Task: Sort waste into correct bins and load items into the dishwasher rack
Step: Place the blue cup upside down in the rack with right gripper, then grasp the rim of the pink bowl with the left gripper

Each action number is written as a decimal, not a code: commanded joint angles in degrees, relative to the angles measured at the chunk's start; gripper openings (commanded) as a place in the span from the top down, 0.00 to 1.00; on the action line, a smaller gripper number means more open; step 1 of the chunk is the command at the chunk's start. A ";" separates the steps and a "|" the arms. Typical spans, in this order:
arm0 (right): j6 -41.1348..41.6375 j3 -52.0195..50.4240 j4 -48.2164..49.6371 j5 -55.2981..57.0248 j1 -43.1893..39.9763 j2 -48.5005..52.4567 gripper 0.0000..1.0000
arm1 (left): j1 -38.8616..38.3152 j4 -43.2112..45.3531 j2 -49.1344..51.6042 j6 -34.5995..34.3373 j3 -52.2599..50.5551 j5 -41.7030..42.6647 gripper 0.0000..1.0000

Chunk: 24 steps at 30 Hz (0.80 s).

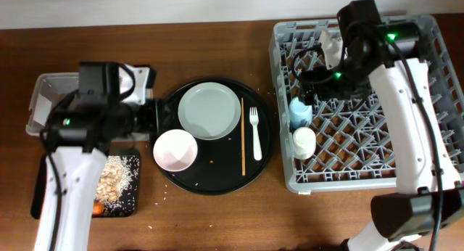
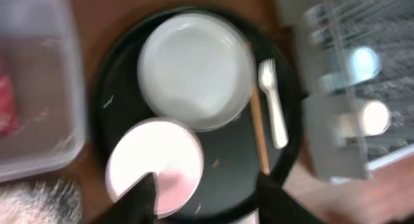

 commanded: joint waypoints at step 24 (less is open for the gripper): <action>0.31 0.26 -1.07 -4.57 0.50 -0.17 0.01 | -0.70 21.31 2.38 -10.95 -31.12 -17.27 0.61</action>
